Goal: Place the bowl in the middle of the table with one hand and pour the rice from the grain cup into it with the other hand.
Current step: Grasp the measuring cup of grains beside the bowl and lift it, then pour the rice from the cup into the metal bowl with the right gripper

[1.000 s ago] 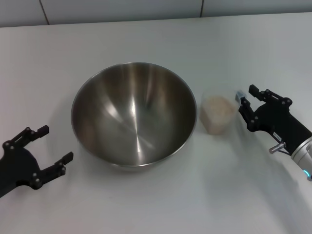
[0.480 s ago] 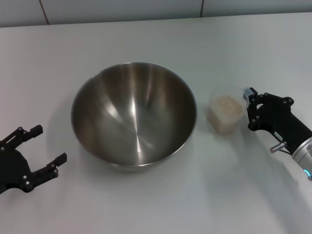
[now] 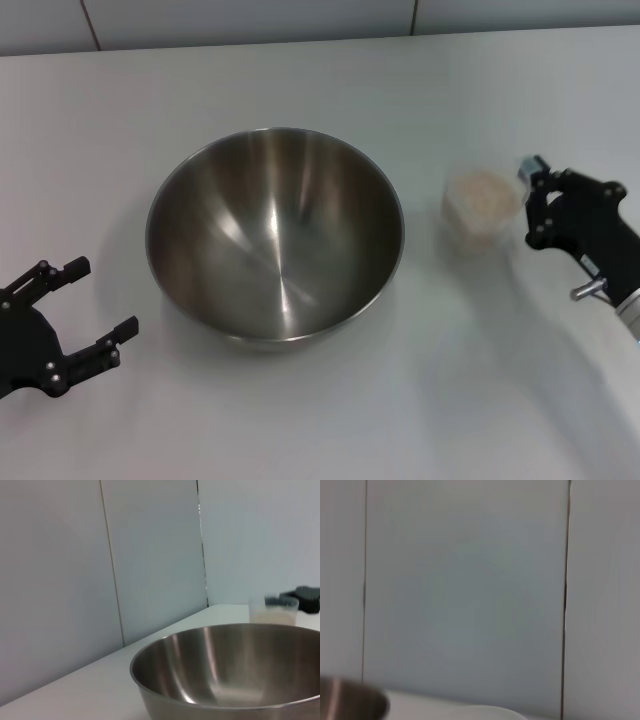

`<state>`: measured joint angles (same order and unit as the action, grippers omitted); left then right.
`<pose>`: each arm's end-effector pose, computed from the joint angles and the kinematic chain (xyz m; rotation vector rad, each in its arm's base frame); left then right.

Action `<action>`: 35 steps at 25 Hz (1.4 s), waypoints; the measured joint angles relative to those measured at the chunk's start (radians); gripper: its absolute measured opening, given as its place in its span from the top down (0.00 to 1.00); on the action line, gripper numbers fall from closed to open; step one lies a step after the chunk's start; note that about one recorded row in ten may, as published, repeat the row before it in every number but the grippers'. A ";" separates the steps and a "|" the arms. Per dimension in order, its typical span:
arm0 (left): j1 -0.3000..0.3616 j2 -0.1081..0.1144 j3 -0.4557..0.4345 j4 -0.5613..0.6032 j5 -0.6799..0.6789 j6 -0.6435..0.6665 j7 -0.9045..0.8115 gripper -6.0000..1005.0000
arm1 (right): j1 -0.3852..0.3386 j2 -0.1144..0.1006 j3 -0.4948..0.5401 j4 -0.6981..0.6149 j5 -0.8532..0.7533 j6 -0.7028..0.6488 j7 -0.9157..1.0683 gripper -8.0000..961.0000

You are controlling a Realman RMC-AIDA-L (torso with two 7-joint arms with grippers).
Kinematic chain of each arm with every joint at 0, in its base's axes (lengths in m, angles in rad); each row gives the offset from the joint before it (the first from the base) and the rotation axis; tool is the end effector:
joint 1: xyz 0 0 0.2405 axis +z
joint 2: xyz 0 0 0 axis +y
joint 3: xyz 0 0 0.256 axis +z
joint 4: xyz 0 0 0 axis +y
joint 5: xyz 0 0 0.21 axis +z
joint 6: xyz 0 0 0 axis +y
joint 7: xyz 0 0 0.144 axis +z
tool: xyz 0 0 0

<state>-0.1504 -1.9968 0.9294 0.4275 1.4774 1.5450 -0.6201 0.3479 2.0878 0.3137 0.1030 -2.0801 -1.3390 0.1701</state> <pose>-0.3533 0.2220 0.0070 -2.3965 -0.2468 -0.6902 0.3281 0.2733 -0.0461 -1.8584 0.4336 0.7211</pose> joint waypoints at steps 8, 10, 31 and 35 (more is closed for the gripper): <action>-0.004 0.001 0.003 0.000 0.001 0.000 0.000 0.16 | 0.018 -0.001 0.044 0.112 -0.001 -0.151 -0.249 0.98; -0.004 0.001 0.003 0.001 0.001 0.001 0.000 0.16 | 0.043 -0.001 0.031 0.157 -0.006 -0.150 -0.382 0.98; -0.025 -0.002 0.002 -0.001 0.025 -0.006 -0.010 0.16 | 0.079 0.004 -0.058 0.409 -0.009 -0.029 -1.608 0.98; -0.026 -0.002 0.003 -0.001 0.025 -0.006 -0.011 0.16 | 0.109 0.004 -0.063 0.412 -0.018 -0.004 -1.696 0.98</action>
<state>-0.1765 -1.9988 0.9325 0.4264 1.5020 1.5385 -0.6310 0.4565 2.0923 0.2504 0.5147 -2.0980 -1.3429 -1.5259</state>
